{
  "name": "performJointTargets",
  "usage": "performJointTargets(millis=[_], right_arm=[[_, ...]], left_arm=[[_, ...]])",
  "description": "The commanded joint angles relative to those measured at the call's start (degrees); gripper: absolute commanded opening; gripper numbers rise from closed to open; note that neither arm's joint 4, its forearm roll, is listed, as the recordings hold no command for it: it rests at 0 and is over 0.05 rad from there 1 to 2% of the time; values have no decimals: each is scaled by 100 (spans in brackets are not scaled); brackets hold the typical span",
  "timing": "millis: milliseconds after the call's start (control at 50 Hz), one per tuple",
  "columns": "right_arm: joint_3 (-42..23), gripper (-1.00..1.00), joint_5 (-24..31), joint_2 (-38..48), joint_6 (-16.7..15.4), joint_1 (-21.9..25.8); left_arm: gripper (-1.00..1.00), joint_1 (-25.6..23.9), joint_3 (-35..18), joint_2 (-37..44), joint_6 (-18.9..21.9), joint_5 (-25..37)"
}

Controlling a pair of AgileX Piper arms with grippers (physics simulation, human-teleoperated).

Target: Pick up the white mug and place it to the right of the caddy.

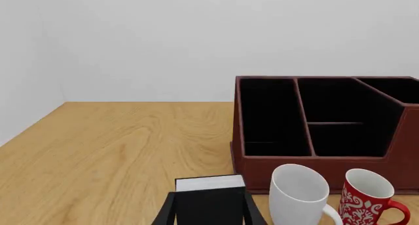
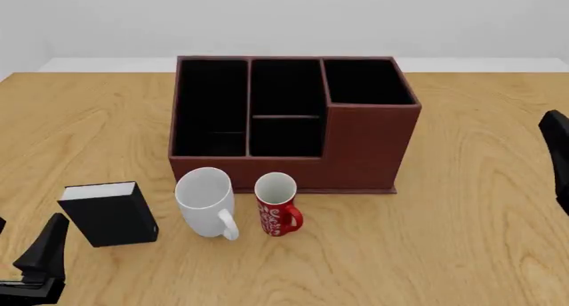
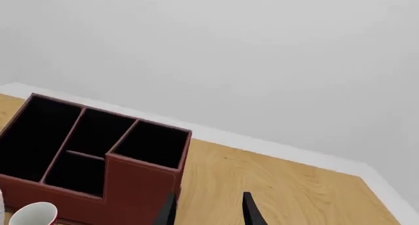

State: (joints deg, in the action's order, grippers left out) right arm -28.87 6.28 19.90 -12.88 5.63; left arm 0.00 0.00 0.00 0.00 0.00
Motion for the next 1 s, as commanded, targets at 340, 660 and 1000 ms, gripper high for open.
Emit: performJointTargets(millis=[340,660,1000], right_arm=[[-3156,100,1245,2859,-767,1767],[-4220,100,1387,4307,-943,2470],[-5299,100,1955,5494,-506,3143]], left_arm=[[100,0,0,0,0,0],[100,0,0,0,0,0],[100,0,0,0,0,0]])
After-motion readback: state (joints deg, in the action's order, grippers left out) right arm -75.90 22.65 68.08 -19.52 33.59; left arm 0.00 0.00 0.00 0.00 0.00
